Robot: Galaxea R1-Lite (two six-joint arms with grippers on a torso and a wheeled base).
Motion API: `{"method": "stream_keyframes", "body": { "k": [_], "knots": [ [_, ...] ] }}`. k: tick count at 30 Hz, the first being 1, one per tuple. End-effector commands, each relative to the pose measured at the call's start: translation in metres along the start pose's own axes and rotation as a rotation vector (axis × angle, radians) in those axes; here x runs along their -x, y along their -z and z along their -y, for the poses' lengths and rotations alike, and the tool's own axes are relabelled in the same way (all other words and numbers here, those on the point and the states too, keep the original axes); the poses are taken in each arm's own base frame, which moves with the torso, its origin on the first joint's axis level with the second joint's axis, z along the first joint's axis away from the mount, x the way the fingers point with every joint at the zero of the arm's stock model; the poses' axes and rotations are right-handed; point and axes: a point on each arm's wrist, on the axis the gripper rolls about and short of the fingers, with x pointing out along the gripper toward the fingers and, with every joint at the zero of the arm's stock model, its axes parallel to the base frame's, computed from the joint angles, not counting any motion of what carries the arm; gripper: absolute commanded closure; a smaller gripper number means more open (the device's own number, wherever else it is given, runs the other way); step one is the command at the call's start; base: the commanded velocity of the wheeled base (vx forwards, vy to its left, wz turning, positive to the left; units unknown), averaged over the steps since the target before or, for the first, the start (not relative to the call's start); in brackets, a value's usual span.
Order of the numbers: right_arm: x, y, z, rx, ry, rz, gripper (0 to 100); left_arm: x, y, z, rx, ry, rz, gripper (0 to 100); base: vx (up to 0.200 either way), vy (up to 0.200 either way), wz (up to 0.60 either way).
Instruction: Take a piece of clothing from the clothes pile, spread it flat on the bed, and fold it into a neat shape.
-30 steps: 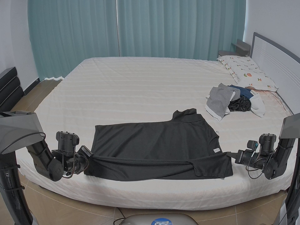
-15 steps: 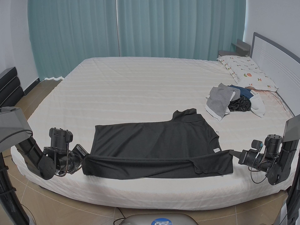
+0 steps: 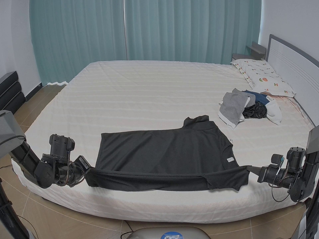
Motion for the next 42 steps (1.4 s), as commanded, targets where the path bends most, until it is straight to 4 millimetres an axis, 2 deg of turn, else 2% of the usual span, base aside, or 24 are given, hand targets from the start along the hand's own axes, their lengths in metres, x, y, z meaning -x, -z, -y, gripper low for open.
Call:
{"method": "stream_keyframes", "body": {
  "k": [1,6,12,14,15,16,22,24,33,42],
  "knots": [
    [0.005,0.003,-0.001,0.017,0.005,-0.014,100,0.006,-0.002,0.003,-0.004,0.012,0.01,100,0.0,0.0,0.0],
    [0.002,0.006,-0.002,0.018,0.0,-0.026,100,0.002,-0.001,0.004,-0.007,0.009,0.002,100,0.0,0.0,0.0],
    [-0.009,0.003,0.004,0.022,-0.005,-0.013,100,-0.013,-0.004,0.008,0.006,0.003,-0.003,100,0.0,0.0,0.0],
    [-0.022,0.003,0.012,0.019,0.0,-0.009,100,-0.027,-0.003,0.008,0.026,-0.013,-0.012,100,0.0,0.0,0.0],
    [-0.022,0.003,0.012,0.019,0.0,-0.009,100,-0.027,-0.003,0.008,0.026,-0.013,-0.012,100,0.0,0.0,0.0],
    [-0.032,0.005,0.019,0.011,0.006,-0.009,100,-0.036,-0.005,0.008,0.051,-0.022,-0.014,100,0.0,0.0,0.0],
    [-0.052,0.01,0.033,-0.011,0.022,-0.009,100,-0.057,-0.005,0.01,0.092,-0.032,-0.022,100,0.0,0.0,0.0],
    [-0.061,0.01,0.039,-0.008,0.038,0.005,100,-0.071,-0.003,0.011,0.107,-0.036,-0.025,100,0.0,0.0,0.0],
    [-0.085,0.011,0.044,-0.098,0.043,0.032,100,-0.092,0.002,0.008,0.124,-0.031,0.03,100,0.0,0.0,0.0],
    [-0.1,0.017,0.043,-0.093,0.061,0.036,100,-0.101,0.002,0.008,0.125,-0.002,0.061,100,0.0,0.0,0.0]
  ]
}}
